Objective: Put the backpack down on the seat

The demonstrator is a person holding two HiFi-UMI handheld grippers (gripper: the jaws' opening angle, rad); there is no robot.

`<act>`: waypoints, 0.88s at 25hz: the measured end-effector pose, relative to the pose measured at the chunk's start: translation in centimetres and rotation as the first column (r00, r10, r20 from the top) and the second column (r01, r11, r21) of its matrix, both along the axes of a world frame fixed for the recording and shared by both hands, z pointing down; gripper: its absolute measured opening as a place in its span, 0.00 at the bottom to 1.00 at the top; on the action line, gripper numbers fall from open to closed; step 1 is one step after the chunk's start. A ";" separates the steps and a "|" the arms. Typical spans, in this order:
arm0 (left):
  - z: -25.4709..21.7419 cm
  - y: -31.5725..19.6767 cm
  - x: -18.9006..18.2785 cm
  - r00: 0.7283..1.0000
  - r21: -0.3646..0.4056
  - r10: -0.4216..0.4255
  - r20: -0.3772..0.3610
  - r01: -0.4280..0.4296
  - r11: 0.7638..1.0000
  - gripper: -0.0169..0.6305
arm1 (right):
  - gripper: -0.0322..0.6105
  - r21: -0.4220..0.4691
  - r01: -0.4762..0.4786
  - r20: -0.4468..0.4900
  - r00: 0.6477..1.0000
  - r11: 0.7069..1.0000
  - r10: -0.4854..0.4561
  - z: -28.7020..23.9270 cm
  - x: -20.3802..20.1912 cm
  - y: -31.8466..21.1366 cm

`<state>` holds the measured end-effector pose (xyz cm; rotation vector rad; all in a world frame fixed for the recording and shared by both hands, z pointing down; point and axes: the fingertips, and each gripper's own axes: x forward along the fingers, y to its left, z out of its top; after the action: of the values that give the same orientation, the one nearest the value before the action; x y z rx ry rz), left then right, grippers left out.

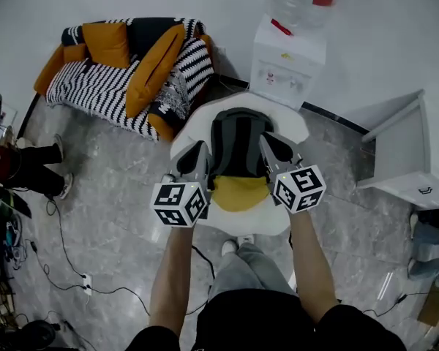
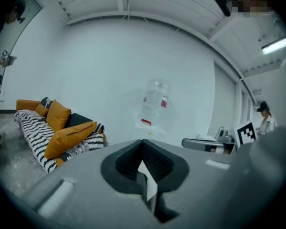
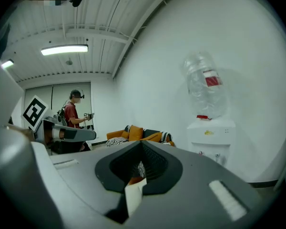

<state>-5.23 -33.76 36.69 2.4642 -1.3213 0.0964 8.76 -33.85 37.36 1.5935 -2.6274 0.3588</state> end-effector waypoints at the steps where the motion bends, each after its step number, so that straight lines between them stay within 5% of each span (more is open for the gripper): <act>1: -1.2 0.4 -0.1 1.000 0.017 -0.006 0.003 0.006 1.000 0.03 | 0.06 0.011 0.006 0.010 1.000 1.000 -0.006 -1.0 -0.1 0.4; 8: -8.7 3.6 0.5 0.999 0.117 -0.021 -0.034 0.024 0.993 0.03 | 0.06 0.113 0.040 0.011 0.999 0.993 -0.042 -8.4 -1.5 3.3; 12: -12.2 5.3 1.1 0.990 0.126 -0.017 -0.141 0.035 0.991 0.03 | 0.06 0.141 0.051 0.013 0.999 0.989 -0.053 -11.3 -2.2 4.6; 22: -15.2 7.2 3.0 0.995 0.194 0.007 -0.101 0.013 0.981 0.03 | 0.06 0.203 0.047 -0.019 0.999 0.978 -0.044 -15.4 -1.8 6.2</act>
<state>-2.23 -26.59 21.45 2.5884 -1.3482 -0.1650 6.95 -27.62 21.98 1.5784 -2.7613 0.0767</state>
